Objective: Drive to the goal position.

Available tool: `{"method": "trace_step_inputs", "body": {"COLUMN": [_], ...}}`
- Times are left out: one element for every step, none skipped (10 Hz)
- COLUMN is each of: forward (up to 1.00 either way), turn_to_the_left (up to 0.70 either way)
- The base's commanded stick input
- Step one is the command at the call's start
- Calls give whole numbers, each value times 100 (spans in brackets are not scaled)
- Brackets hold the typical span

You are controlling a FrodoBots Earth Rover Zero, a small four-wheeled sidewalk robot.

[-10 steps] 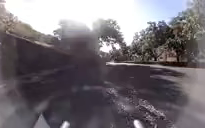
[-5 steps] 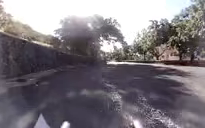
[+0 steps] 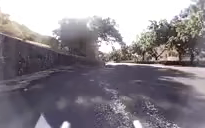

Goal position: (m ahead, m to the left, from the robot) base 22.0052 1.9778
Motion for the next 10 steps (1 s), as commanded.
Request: {"method": "trace_step_inputs", "body": {"forward": [70, 70, 70, 70, 70, 70, 70, 70, 70, 70], "turn_to_the_left": [0, 0, 0, 0, 0, 0, 0, -1, -2, -4]}}
